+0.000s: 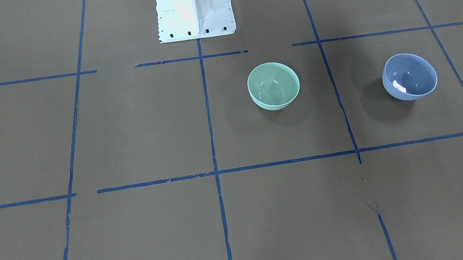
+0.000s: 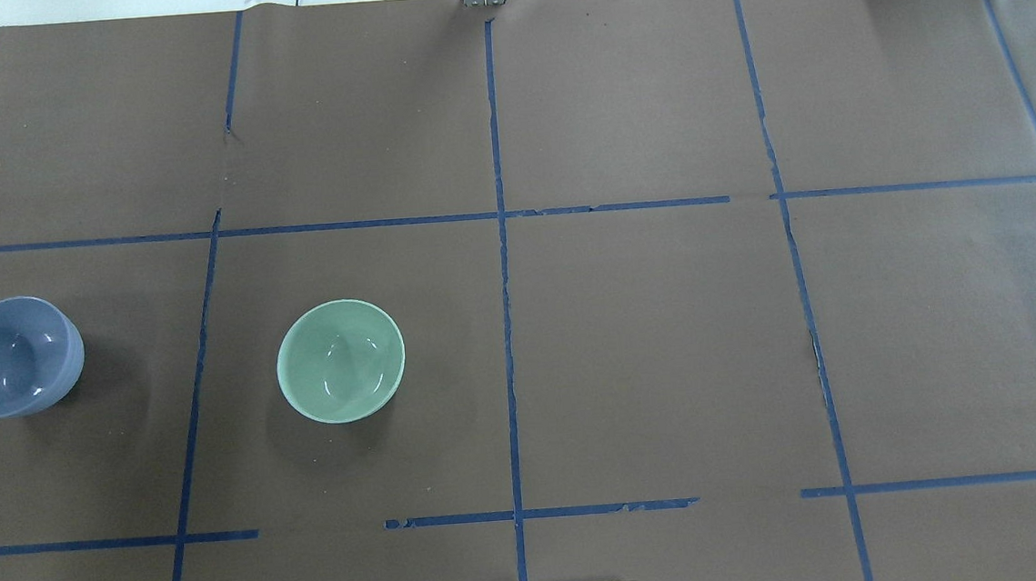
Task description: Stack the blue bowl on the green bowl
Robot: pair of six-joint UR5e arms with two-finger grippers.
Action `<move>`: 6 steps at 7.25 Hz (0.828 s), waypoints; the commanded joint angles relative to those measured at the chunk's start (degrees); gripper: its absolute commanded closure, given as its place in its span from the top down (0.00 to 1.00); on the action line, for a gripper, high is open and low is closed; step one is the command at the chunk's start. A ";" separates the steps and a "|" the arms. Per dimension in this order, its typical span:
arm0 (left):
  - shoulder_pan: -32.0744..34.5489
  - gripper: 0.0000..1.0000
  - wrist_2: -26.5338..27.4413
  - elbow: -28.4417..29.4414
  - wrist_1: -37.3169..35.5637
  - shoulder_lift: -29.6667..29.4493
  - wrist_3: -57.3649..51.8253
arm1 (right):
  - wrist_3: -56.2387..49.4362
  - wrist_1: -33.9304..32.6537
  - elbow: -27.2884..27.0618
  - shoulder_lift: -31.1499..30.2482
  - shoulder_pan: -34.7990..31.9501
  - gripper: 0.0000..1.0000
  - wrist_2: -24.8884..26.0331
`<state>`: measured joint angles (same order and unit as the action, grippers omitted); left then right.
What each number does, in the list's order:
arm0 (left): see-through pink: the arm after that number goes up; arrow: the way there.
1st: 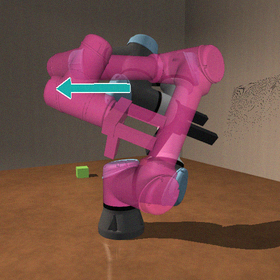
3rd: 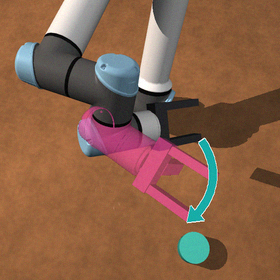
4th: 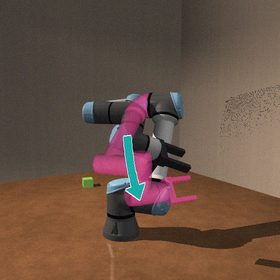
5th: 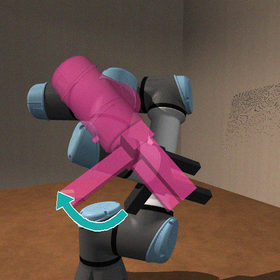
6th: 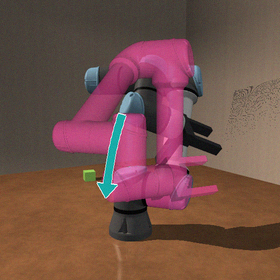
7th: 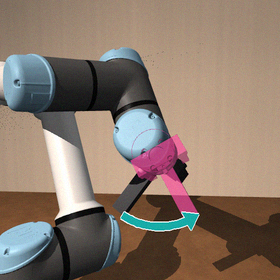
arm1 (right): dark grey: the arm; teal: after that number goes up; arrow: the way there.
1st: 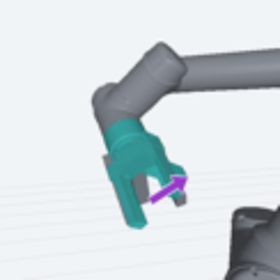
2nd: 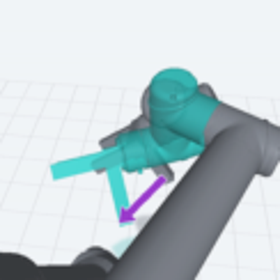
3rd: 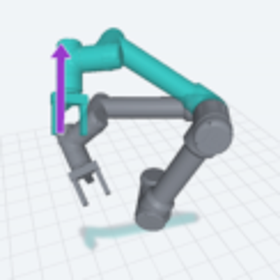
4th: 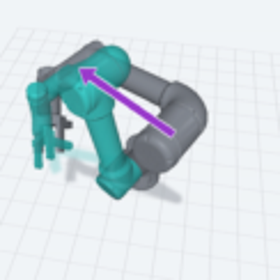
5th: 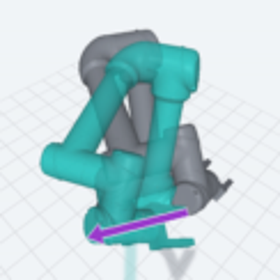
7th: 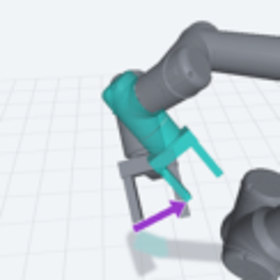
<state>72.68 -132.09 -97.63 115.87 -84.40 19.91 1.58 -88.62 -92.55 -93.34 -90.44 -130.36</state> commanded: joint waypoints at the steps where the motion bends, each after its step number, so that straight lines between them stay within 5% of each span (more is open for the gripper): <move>1: -7.44 1.00 4.81 6.38 15.40 0.20 14.41 | 0.00 -0.06 0.00 0.00 0.00 1.00 0.02; 3: -11.32 0.97 7.98 6.40 17.11 0.99 18.40 | 0.00 0.03 0.00 0.00 0.00 1.00 0.02; 4: -11.33 0.70 7.99 6.40 19.55 2.21 18.33 | 0.00 0.03 0.00 0.00 0.00 1.00 0.02; 5: -11.33 0.28 7.99 6.23 21.31 2.57 18.67 | 0.00 0.03 0.00 0.00 0.00 1.00 0.02; 6: -11.33 0.00 7.55 6.05 21.24 2.57 18.68 | 0.00 0.03 0.00 0.00 0.00 1.00 -0.06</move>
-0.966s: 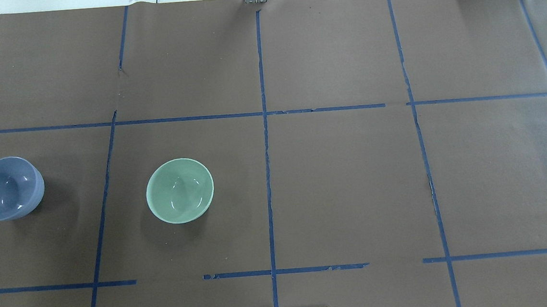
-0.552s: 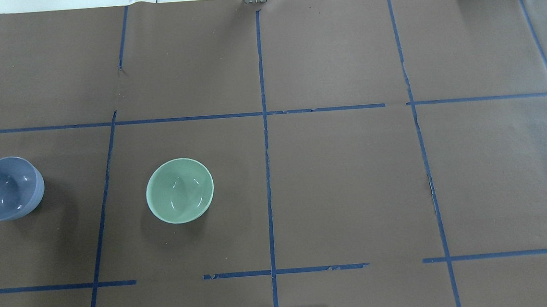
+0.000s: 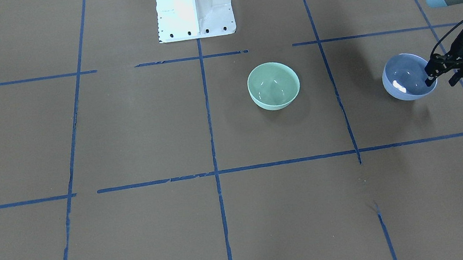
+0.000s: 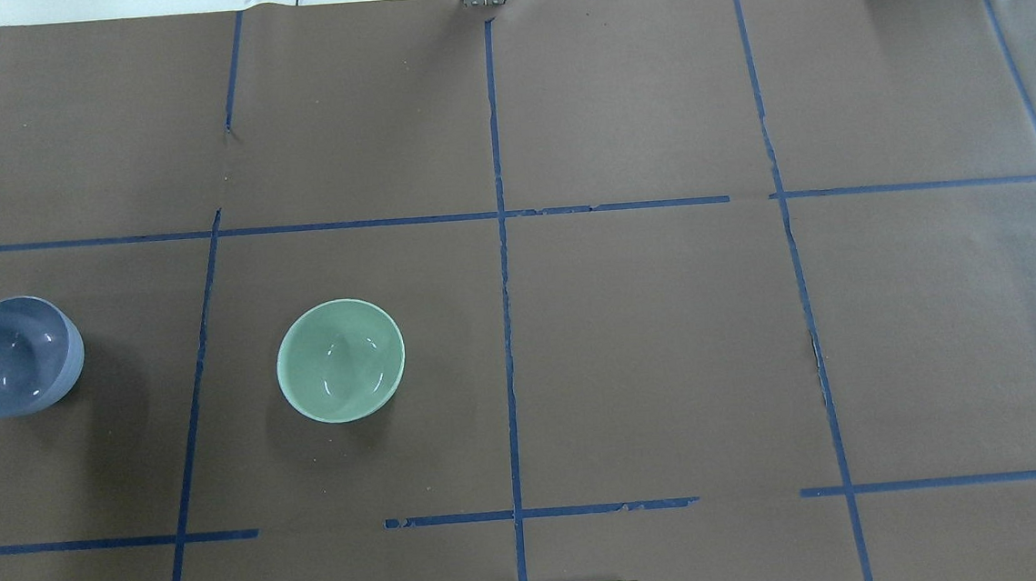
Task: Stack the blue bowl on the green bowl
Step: 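Move the left gripper down to the rim of the blue bowl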
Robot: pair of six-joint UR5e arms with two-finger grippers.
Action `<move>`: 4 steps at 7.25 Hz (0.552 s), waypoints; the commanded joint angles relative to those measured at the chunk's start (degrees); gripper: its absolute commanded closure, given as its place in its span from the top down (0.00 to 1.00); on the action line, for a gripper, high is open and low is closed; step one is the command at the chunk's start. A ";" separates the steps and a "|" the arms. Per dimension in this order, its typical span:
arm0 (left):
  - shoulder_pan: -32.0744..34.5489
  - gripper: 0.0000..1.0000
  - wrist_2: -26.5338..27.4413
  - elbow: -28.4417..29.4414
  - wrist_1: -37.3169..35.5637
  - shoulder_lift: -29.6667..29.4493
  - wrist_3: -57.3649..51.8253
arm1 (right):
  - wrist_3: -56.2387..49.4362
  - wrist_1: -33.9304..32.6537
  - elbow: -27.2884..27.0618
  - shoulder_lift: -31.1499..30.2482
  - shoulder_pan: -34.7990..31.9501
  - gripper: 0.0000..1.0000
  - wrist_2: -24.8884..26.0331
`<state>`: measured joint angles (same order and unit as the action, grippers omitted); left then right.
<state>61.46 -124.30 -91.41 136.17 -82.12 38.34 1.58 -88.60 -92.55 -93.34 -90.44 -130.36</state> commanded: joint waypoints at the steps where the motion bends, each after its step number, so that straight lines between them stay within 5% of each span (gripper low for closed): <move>1: -0.02 0.00 -0.41 -0.26 0.94 0.29 0.33 | 0.00 0.00 0.00 0.00 0.00 1.00 -0.07; 4: 0.76 0.00 -1.55 -3.05 0.41 0.55 0.86 | 0.00 0.00 0.00 0.00 0.00 1.00 -0.07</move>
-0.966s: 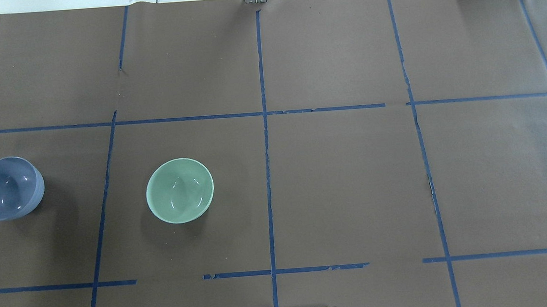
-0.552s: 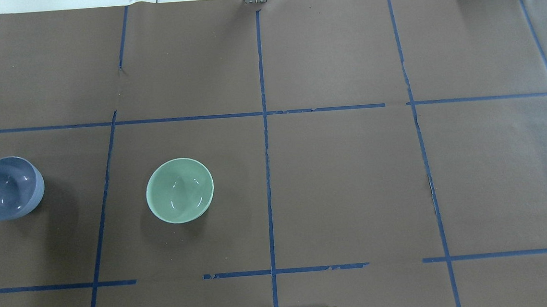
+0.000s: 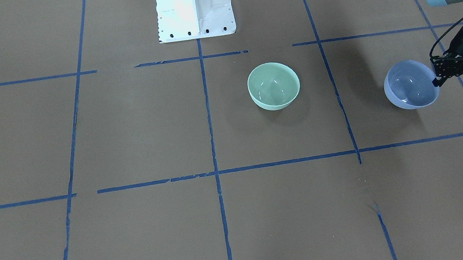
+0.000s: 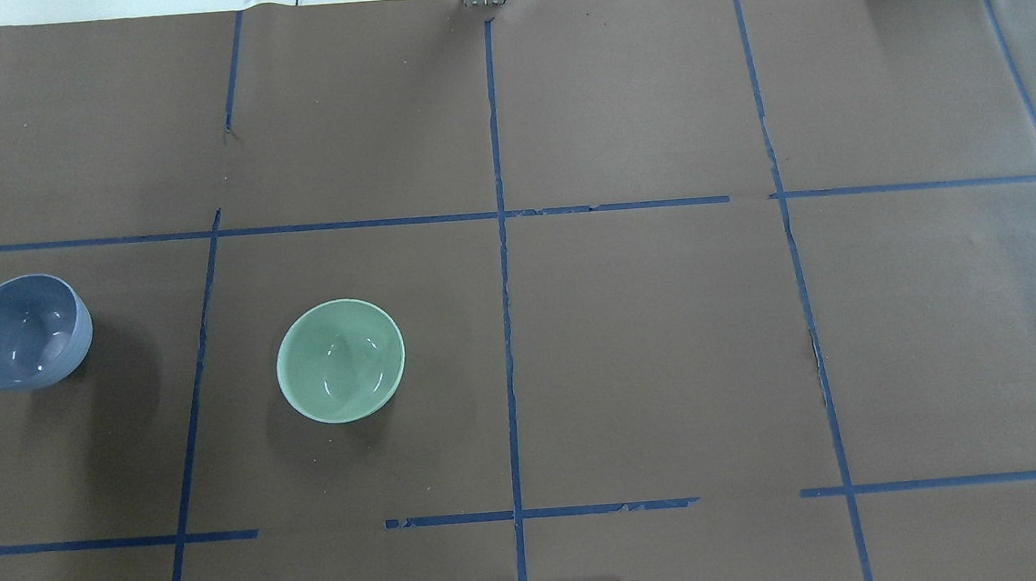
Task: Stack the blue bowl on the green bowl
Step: 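Move the left gripper down to the rim of the blue bowl, then close the left gripper on the blue bowl's rim, then lift the blue bowl with the left gripper over the green bowl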
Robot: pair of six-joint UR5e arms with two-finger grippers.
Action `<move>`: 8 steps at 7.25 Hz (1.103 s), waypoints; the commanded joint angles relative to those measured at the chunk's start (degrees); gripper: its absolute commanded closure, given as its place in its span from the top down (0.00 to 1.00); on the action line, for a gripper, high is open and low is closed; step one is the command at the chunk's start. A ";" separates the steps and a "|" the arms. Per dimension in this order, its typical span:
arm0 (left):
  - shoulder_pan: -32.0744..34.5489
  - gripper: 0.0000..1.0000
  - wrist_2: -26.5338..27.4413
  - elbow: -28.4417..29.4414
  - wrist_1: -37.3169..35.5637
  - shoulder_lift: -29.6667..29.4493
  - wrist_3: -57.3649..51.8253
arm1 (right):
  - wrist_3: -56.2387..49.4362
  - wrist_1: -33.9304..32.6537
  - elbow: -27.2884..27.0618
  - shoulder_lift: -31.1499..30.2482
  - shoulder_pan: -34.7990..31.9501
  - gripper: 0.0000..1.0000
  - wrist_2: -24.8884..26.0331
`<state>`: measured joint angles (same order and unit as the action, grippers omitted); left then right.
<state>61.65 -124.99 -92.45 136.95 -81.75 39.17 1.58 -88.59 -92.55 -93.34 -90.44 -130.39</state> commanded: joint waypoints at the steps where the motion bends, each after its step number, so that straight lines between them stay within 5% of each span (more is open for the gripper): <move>1: 0.75 0.00 -3.48 -6.91 -2.89 2.11 0.03 | 0.00 0.00 0.00 0.00 0.00 1.00 0.05; 3: 0.93 0.00 -3.07 -23.92 -25.30 0.64 3.17 | 0.00 -0.09 0.00 0.00 0.00 1.00 0.05; 5: -2.12 0.00 -0.45 -30.49 -29.01 -4.70 20.06 | 0.00 0.00 0.00 0.00 0.00 1.00 -0.04; 8: -17.65 0.00 12.37 -31.21 -29.36 -11.30 40.41 | 0.00 0.00 0.00 0.00 0.00 1.00 -0.04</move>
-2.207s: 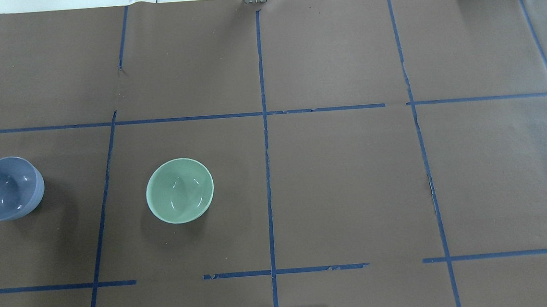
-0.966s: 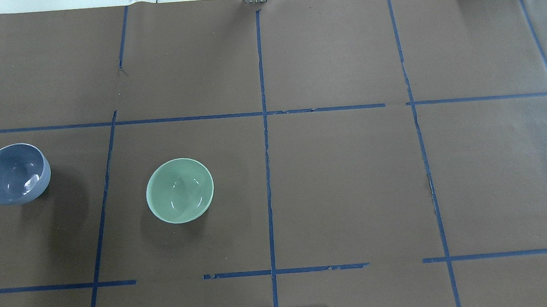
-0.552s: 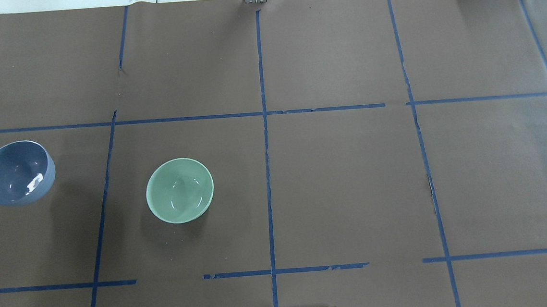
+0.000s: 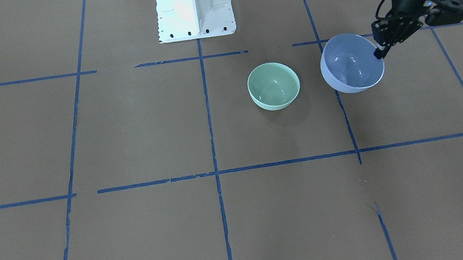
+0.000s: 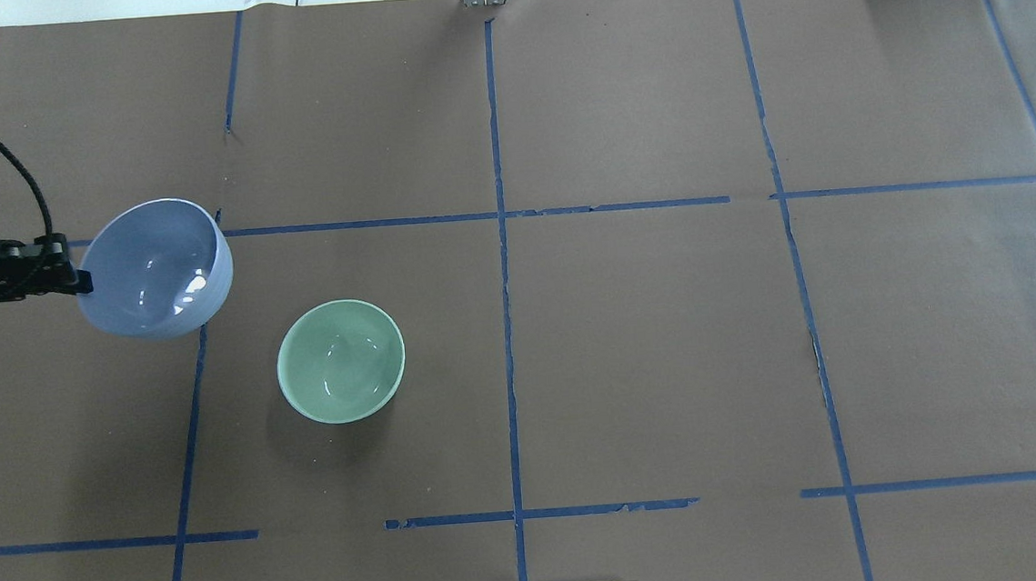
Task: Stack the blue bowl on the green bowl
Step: 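Lift the blue bowl with the left gripper over the green bowl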
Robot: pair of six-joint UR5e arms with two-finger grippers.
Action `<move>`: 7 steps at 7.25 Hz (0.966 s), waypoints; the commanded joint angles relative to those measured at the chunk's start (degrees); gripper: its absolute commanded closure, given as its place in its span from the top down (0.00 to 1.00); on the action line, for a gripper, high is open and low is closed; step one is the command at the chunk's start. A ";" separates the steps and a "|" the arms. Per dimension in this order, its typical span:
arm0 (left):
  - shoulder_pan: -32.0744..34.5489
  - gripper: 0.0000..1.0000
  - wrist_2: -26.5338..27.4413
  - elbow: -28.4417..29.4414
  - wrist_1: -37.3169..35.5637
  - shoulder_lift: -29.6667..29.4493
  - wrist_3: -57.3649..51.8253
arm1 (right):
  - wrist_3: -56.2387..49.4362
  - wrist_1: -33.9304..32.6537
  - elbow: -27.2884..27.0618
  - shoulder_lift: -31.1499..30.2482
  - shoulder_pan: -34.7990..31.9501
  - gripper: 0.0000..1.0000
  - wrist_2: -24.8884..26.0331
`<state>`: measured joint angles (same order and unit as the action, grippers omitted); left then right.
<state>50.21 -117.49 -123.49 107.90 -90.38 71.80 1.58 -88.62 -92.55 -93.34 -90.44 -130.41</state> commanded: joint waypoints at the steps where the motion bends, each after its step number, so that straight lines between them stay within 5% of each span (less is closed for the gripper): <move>1: -10.88 0.00 10.04 -0.08 -1.98 -4.61 11.13 | 0.00 0.02 0.00 0.00 0.00 1.00 -0.02; 3: -15.73 0.00 13.32 -0.08 -7.69 -8.66 14.23 | 0.00 0.02 0.00 0.00 0.00 1.00 0.06; 7: -21.21 0.00 15.80 3.06 -7.71 -9.80 16.87 | 0.00 -0.06 0.00 0.00 0.00 1.00 0.06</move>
<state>29.81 -102.40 -122.28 100.17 -99.35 88.08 1.58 -88.61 -92.55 -93.34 -90.44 -130.34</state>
